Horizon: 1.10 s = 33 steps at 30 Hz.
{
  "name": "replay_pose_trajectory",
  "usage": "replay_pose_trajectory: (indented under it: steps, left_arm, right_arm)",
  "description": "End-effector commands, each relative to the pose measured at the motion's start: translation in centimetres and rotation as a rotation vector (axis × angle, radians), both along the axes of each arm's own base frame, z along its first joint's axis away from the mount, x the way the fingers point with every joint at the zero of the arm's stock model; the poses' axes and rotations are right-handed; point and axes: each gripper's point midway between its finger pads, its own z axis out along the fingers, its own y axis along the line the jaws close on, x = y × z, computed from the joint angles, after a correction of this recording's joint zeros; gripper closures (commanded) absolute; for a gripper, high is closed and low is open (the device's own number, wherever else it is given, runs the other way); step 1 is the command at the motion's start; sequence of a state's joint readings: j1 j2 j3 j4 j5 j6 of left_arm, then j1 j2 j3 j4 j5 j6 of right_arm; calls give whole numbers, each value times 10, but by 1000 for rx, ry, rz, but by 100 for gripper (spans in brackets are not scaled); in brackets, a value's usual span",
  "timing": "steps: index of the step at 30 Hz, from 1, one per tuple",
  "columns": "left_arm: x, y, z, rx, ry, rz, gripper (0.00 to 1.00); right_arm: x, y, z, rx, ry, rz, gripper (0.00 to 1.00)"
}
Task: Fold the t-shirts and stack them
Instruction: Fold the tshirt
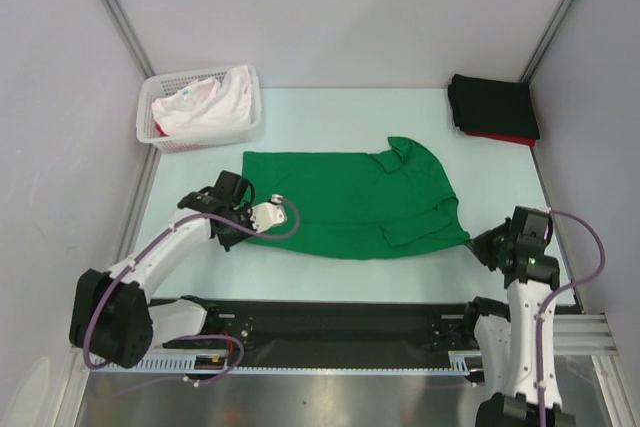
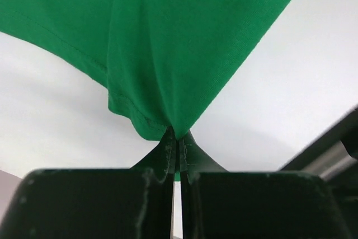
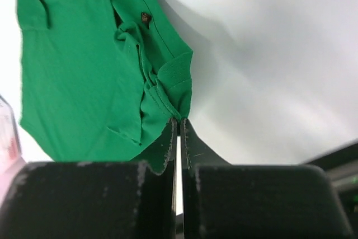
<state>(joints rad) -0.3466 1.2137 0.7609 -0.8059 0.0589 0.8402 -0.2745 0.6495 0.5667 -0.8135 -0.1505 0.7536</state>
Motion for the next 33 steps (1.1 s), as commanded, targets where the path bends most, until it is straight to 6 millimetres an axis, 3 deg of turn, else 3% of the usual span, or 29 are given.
replay_pose_trajectory:
  steps: [1,2,3,4,5,6,7,9,11,12,13,14,15,16,17,18,19,20,21,22,23,24,25,28,29,30,31,32,33]
  left_arm:
    - [-32,2,7,-15,73,-73,100]
    - [-36,3,7,-14,80,-80,100]
    - [-37,3,7,-12,81,-92,89]
    - [-39,4,6,-6,85,-96,67]
    - [-38,7,6,12,84,-97,48]
    - [-35,10,8,27,74,-97,14]
    - [-31,12,10,47,66,-91,8]
    - [-7,24,23,107,-20,-48,6]
    - [43,26,58,59,-180,74,3]
    - [62,27,71,17,-233,180,2]
    - [91,32,103,-34,-330,280,3]
    - [116,30,106,-67,-354,342,5]
    - [128,20,111,-157,-354,416,18]
    - [143,14,121,-210,-371,434,27]
    - [156,8,121,-240,-386,437,41]
    - [166,6,103,-243,-351,472,46]
    - [178,8,103,-234,-366,498,51]
    - [186,7,97,-228,-356,512,55]
    - [194,11,74,-181,-313,543,55]
    - [204,14,75,-162,-331,563,55]
    - [213,15,70,-158,-342,572,53]
    - [219,16,56,-139,-328,584,51]
    - [226,16,51,-136,-329,587,51]
    - [249,16,38,-122,-341,610,48]
    - [255,17,35,-117,-349,616,48]
    - [262,16,26,-110,-345,613,48]
    - [266,15,23,-110,-344,613,48]
    - [268,15,17,-105,-336,615,48]
    - [270,15,13,-101,-329,617,49]
  right_arm:
    - [-36,4,-7,62,91,-135,100]
    - [-42,6,-9,68,110,-143,100]
    - [-44,5,-10,64,111,-147,98]
    - [-43,5,-8,60,98,-145,76]
    - [-43,4,-6,57,91,-156,64]
    - [-41,-5,2,22,77,-187,50]
    - [-40,-11,10,-8,65,-206,47]
    - [-30,-30,30,-126,21,-200,44]
    - [1,-41,81,-213,-143,-145,45]
    - [14,-39,93,-251,-169,-54,45]
    - [33,-42,122,-288,-265,-30,46]
    - [46,-38,134,-295,-309,21,46]
    - [64,-29,132,-286,-311,126,46]
    - [83,-27,154,-307,-385,162,47]
    - [95,-24,158,-312,-394,195,49]
    - [108,-14,156,-332,-389,264,50]
    - [127,-11,144,-335,-341,302,50]
    - [146,-9,156,-379,-360,317,50]
    - [158,7,156,-401,-361,382,50]
    - [178,14,136,-421,-309,438,50]
    - [194,20,145,-432,-332,460,50]
    - [204,28,141,-431,-327,491,52]
    - [221,43,115,-423,-275,552,52]
    - [260,69,118,-444,-318,606,56]
    - [275,75,94,-436,-275,625,57]
    - [292,87,85,-429,-277,651,58]
    - [296,94,97,-430,-311,659,58]
    - [306,100,70,-417,-261,674,59]
    - [313,105,66,-420,-259,682,60]
